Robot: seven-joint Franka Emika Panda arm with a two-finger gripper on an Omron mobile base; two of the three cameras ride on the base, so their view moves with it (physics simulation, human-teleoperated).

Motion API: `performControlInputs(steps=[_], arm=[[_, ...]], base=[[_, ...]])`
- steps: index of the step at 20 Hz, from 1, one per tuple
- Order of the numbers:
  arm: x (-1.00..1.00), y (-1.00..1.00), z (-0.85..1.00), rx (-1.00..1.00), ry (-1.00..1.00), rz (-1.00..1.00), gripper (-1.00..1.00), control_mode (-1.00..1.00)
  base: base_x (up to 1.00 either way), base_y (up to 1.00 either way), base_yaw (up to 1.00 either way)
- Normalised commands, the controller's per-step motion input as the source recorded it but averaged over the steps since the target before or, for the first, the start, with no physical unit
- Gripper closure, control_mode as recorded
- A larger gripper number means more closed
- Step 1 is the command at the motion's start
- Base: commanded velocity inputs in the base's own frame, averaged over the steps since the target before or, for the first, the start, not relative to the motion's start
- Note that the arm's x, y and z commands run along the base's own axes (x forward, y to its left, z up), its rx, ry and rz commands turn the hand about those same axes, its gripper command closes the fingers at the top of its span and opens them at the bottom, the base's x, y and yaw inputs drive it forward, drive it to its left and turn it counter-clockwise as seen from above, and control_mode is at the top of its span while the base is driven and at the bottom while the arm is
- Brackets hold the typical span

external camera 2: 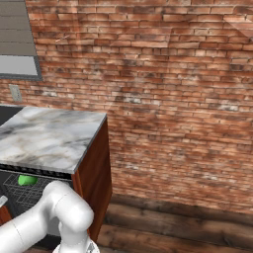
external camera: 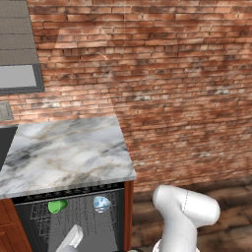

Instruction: Pick up the cup and bowl from the counter, place them in the dishwasher, and close the dishwasher door.

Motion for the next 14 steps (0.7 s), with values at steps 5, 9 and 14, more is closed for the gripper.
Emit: performControlInputs(steps=[5,9,14], arm=[[-0.55,0.39,0.00,0.00,0.00,-0.08,-1.00,-1.00],[-0.71,0.36,0.00,-0.01,0.00,-0.07,-1.00,-1.00],[-0.70,0.24,0.00,-0.03,0.00,-0.08,-1.00,-1.00]], base=[[0.00,0.00,0.00],[0.00,0.00,0.00],[0.00,0.00,0.00]])
